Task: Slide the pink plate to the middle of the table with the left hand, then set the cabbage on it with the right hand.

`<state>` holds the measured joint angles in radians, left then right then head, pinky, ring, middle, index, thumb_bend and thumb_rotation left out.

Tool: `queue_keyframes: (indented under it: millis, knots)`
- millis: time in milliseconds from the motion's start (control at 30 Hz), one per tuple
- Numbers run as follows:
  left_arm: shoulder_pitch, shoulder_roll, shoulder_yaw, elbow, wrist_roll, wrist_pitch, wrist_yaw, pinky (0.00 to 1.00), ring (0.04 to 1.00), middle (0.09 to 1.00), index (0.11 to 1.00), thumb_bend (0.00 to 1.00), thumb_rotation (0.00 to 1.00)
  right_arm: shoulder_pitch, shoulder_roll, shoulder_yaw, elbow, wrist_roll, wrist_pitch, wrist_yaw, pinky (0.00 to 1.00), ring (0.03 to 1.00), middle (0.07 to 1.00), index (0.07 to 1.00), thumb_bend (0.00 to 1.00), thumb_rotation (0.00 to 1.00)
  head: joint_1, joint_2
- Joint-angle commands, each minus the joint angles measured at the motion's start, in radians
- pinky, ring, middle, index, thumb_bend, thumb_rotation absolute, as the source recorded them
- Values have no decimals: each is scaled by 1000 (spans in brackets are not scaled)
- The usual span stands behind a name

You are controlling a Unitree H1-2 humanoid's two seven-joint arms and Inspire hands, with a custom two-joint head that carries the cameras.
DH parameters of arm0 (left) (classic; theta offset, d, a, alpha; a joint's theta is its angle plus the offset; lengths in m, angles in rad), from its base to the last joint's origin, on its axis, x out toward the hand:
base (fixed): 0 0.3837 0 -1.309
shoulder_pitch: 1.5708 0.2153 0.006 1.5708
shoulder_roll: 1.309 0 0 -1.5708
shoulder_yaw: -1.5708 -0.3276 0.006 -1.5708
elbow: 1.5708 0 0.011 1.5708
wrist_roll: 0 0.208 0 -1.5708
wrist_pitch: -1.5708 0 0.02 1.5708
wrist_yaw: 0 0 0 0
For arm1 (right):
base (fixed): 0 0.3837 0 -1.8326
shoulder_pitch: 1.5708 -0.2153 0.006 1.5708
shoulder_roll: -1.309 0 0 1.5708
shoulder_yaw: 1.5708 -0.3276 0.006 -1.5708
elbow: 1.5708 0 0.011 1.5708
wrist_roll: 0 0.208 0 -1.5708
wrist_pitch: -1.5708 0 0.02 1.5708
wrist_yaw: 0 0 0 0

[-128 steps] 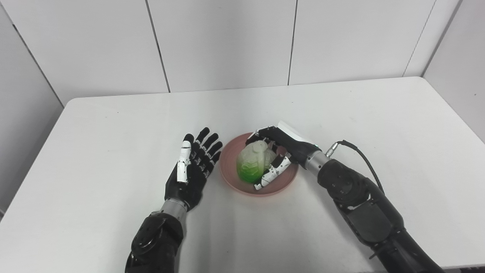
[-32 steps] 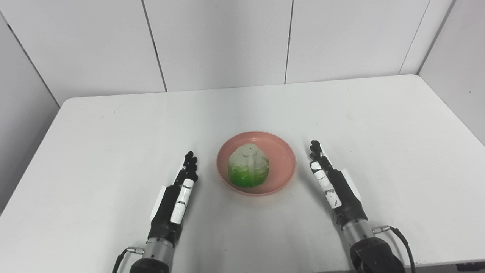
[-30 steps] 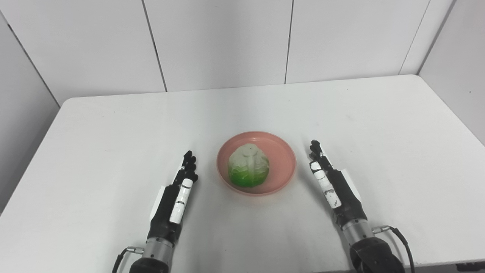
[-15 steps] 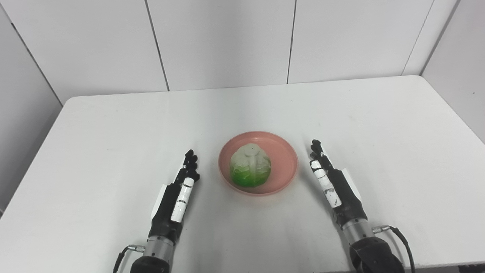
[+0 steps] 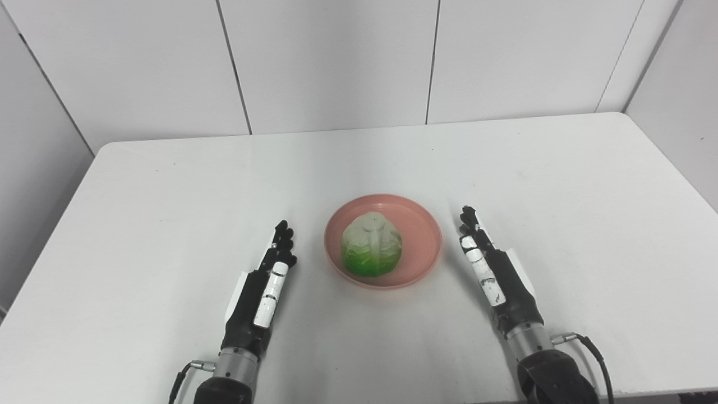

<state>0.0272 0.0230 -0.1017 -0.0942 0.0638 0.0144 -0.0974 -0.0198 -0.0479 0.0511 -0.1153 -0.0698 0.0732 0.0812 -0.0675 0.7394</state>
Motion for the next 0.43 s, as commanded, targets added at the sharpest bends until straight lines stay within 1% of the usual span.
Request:
queue_keyframes:
  millis: [0, 33, 167, 400]
  knots:
    - [-17, 0, -2, -2, 4, 2, 4, 983, 1000, 1000, 1000, 532, 1000, -24, 4, 3, -16, 18, 7, 8, 1000, 1000, 1000, 1000, 369, 1000, 2, 1]
    - [-16, 1, -3, -1, 7, -1, 4, 984, 1000, 1000, 1000, 530, 1000, -24, 3, 4, -16, 19, 7, 9, 1000, 1000, 1000, 1000, 367, 1000, 3, -5]
    - [-19, 5, -6, 12, 13, -18, 3, 981, 1000, 1000, 1000, 539, 1000, -23, 4, 5, -24, 25, 19, 11, 1000, 1000, 1000, 1000, 358, 1000, 4, -4]
    - [-18, 4, -10, 3, 24, -3, 7, 976, 1000, 1000, 1000, 549, 1000, -20, 5, 9, -33, 36, 29, 14, 1000, 1000, 1000, 1000, 356, 1000, 4, -7]
